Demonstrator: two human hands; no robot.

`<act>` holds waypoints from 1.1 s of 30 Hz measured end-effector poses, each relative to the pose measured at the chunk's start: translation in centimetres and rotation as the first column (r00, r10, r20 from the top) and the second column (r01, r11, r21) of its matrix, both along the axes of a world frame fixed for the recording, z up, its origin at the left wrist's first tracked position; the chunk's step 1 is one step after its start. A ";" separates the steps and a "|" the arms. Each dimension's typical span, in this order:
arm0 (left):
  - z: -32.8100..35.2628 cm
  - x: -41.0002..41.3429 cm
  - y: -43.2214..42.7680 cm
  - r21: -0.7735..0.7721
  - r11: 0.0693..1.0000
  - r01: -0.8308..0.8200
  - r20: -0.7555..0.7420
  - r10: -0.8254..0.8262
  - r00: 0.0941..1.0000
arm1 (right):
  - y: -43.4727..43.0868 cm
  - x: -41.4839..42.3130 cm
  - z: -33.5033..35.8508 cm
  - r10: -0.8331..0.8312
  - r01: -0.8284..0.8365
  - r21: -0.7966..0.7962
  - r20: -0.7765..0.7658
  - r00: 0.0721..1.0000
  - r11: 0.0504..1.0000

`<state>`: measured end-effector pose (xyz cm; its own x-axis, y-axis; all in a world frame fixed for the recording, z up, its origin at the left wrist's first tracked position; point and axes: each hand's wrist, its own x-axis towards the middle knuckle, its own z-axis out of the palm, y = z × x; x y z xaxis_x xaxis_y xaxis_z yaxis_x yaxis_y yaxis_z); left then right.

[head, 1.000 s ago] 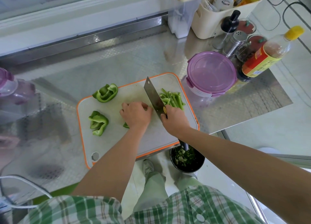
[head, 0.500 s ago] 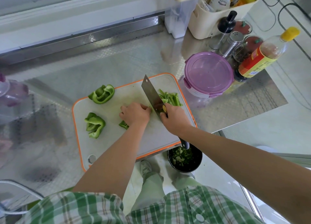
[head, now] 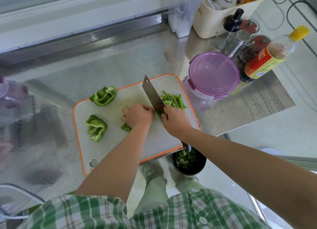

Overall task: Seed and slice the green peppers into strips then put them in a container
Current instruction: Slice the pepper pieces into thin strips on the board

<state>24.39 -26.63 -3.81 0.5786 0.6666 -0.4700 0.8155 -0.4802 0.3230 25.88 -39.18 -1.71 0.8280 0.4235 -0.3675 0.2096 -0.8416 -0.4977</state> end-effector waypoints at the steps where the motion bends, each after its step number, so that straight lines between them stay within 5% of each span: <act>1: 0.0 0.0 0.0 -0.001 1.000 -0.003 -0.001 0.003 1.000 | 0.1 0.0 0.0 -0.005 0.005 -0.006 -0.003 1.000 1.000; 21: 0.7 -0.6 -0.1 0.072 0.995 0.065 0.015 -0.066 0.998 | 1.2 0.7 -0.5 -0.116 0.115 0.045 0.019 0.993 0.992; 33: 0.0 -1.2 0.8 0.026 1.000 0.012 0.062 -0.014 0.998 | 1.0 -0.3 0.0 0.035 -0.036 0.031 0.020 0.999 0.999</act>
<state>23.17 -25.82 -3.78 0.6149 0.6698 -0.4162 0.7879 -0.4994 0.3603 25.53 -38.22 -1.71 0.8191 0.4641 -0.3371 0.2492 -0.8173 -0.5196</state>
